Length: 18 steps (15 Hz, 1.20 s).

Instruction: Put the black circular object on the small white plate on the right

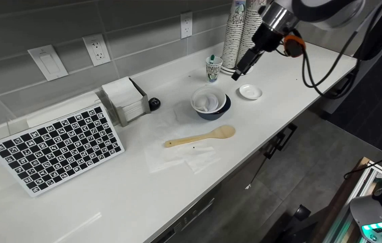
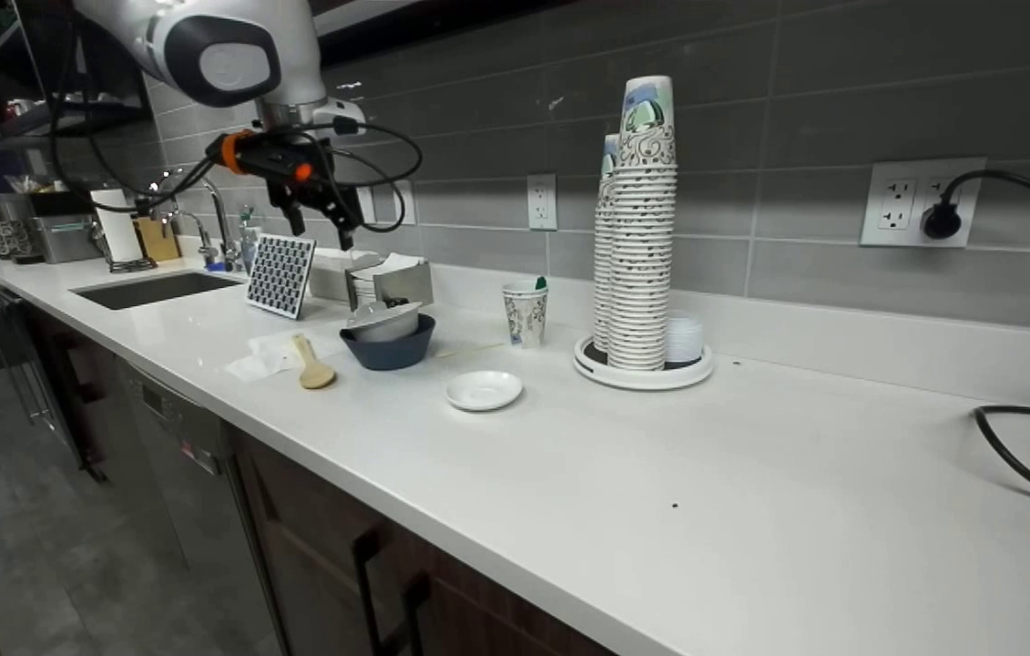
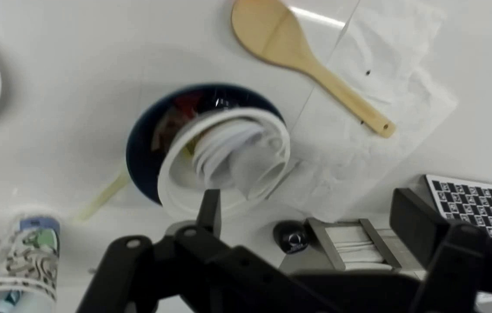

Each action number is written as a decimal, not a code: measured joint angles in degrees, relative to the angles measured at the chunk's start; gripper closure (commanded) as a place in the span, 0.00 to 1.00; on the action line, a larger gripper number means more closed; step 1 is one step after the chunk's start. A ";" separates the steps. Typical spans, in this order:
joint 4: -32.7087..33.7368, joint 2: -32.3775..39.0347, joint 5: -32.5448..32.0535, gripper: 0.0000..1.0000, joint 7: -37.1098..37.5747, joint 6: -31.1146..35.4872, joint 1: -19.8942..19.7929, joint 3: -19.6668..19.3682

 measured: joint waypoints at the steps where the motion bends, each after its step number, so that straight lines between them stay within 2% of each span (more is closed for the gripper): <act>1: 2.78 3.07 -1.13 0.00 0.20 3.10 -0.04 1.27; 3: 8.37 9.04 -2.35 0.00 1.35 7.99 0.13 2.86; 4: 10.15 11.05 -2.49 0.00 1.70 8.18 -0.04 3.42; 14: 10.11 10.95 -3.55 0.00 1.57 8.40 -1.72 5.04; 18: 18.14 18.59 -9.60 0.00 -0.07 7.90 -1.86 6.37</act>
